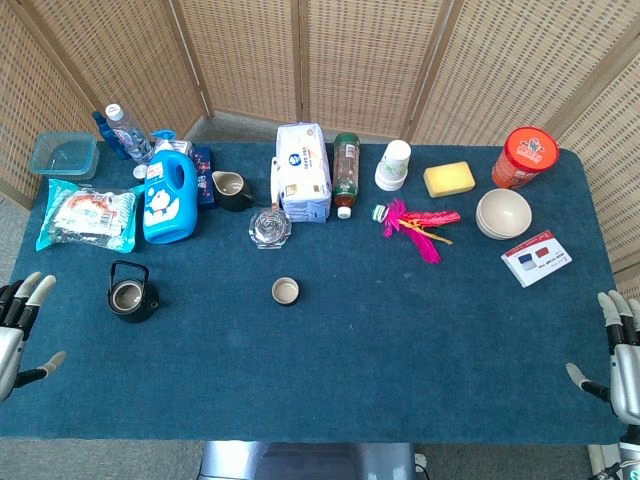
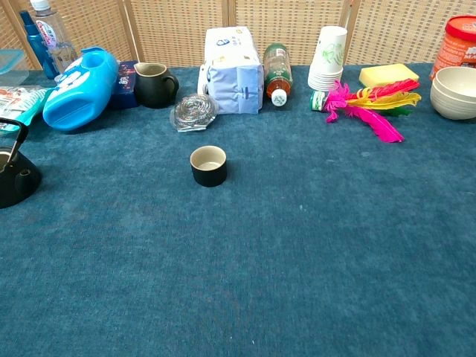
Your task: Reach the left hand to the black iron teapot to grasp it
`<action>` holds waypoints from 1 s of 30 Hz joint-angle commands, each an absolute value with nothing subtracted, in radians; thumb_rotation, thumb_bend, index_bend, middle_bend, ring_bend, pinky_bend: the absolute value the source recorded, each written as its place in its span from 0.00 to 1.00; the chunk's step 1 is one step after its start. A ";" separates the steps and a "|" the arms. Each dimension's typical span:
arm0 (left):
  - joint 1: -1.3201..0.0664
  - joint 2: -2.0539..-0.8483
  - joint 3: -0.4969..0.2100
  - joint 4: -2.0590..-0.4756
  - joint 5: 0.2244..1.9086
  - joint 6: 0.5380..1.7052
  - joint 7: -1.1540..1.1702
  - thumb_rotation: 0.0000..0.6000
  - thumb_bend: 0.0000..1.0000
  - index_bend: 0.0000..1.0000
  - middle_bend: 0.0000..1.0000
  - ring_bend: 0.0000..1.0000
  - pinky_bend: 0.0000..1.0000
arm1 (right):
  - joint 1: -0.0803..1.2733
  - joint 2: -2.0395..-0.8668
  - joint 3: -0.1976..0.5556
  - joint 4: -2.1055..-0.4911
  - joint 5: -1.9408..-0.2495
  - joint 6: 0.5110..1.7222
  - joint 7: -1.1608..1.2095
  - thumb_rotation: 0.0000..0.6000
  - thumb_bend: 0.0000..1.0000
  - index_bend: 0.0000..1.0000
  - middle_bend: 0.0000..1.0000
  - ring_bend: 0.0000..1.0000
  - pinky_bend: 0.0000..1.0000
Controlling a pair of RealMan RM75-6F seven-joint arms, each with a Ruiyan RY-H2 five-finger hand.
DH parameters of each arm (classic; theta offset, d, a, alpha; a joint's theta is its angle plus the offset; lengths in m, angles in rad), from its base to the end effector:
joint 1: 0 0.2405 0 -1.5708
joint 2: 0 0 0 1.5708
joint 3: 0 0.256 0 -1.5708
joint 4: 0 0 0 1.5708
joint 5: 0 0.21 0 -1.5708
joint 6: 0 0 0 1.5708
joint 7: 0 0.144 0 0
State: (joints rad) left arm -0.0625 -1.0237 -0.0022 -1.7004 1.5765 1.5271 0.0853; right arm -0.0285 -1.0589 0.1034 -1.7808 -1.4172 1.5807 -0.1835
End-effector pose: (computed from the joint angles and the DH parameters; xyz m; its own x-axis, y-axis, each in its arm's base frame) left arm -0.2958 0.1631 0.1759 0.4834 0.0107 0.8754 0.8739 -0.0642 -0.4818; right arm -0.3030 -0.1545 0.1871 0.4665 0.0717 0.8816 -0.8762 0.1740 0.4494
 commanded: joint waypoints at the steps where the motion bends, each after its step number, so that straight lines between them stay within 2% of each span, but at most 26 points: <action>1: -0.066 -1.021 0.004 -1.703 1.583 1.517 0.083 1.00 0.15 0.00 0.00 0.00 0.06 | -0.029 -1.058 0.103 -1.781 -1.418 1.583 -0.183 1.00 0.07 0.00 0.00 0.00 0.00; 11: -0.090 -1.022 -0.006 -1.689 1.572 1.481 0.055 1.00 0.15 0.00 0.00 0.00 0.06 | -0.033 -1.056 0.097 -1.784 -1.432 1.590 -0.179 1.00 0.07 0.00 0.00 0.00 0.00; 15: -0.184 -1.029 -0.048 -1.630 1.528 1.342 -0.079 1.00 0.15 0.00 0.00 0.00 0.06 | -0.034 -1.054 0.097 -1.783 -1.427 1.587 -0.175 1.00 0.07 0.00 0.00 0.00 0.00; 19: -0.278 -1.031 -0.060 -1.543 1.539 1.209 -0.193 1.00 0.15 0.00 0.00 0.00 0.06 | -0.031 -1.055 0.101 -1.784 -1.420 1.585 -0.178 1.00 0.07 0.00 0.00 0.00 0.00; 30: -0.489 -1.109 -0.111 -1.396 1.412 0.882 -0.119 1.00 0.15 0.00 0.00 0.00 0.06 | -0.026 -1.069 0.114 -1.770 -1.398 1.581 -0.171 1.00 0.07 0.00 0.00 0.00 0.00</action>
